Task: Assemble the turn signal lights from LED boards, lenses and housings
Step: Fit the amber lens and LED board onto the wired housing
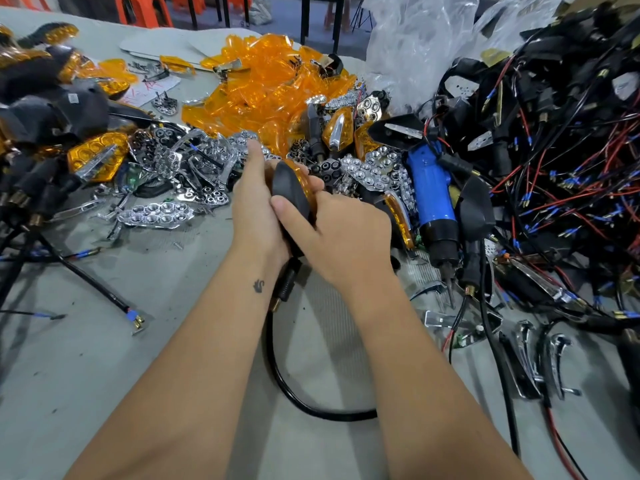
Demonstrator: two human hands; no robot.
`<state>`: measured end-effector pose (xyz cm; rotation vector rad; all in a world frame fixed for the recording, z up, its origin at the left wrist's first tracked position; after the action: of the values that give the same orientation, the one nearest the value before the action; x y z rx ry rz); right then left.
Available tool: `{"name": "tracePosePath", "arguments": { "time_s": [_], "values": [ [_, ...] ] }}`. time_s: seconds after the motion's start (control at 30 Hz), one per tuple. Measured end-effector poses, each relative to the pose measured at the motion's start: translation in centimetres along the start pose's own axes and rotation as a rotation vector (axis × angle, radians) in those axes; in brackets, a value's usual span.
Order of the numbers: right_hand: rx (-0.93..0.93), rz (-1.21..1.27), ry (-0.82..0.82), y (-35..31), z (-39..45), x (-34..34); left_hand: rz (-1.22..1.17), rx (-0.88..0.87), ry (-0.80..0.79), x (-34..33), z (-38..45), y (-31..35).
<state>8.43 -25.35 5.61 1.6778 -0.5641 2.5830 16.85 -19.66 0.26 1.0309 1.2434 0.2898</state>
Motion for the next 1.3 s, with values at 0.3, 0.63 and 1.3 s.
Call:
{"name": "tracePosePath", "arguments": {
  "time_s": [0.3, 0.63, 1.3],
  "values": [
    [0.055, 0.017, -0.014, -0.3, 0.1, 0.2, -0.032, -0.046, 0.159, 1.3, -0.3, 0.7],
    [-0.075, 0.813, -0.048, 1.1, 0.5, -2.2, 0.092, 0.033, 0.017, -0.9, -0.8, -0.4],
    [-0.266, 1.152, -0.182, 2.9, 0.4, -2.4, 0.512, -0.048, -0.337, -5.6, -1.9, 0.8]
  ]
}}
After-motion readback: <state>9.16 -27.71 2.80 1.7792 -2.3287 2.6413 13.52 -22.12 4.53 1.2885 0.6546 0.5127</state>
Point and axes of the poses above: each hand's wrist, its own z-axis towards the middle knuckle, its own x-axis out of the back of the hand, y = z × x, the point moved 10 cm from there along z, towards the middle knuckle, and after that the axes turned 6 degrees about -y, right-handed, at the moved point
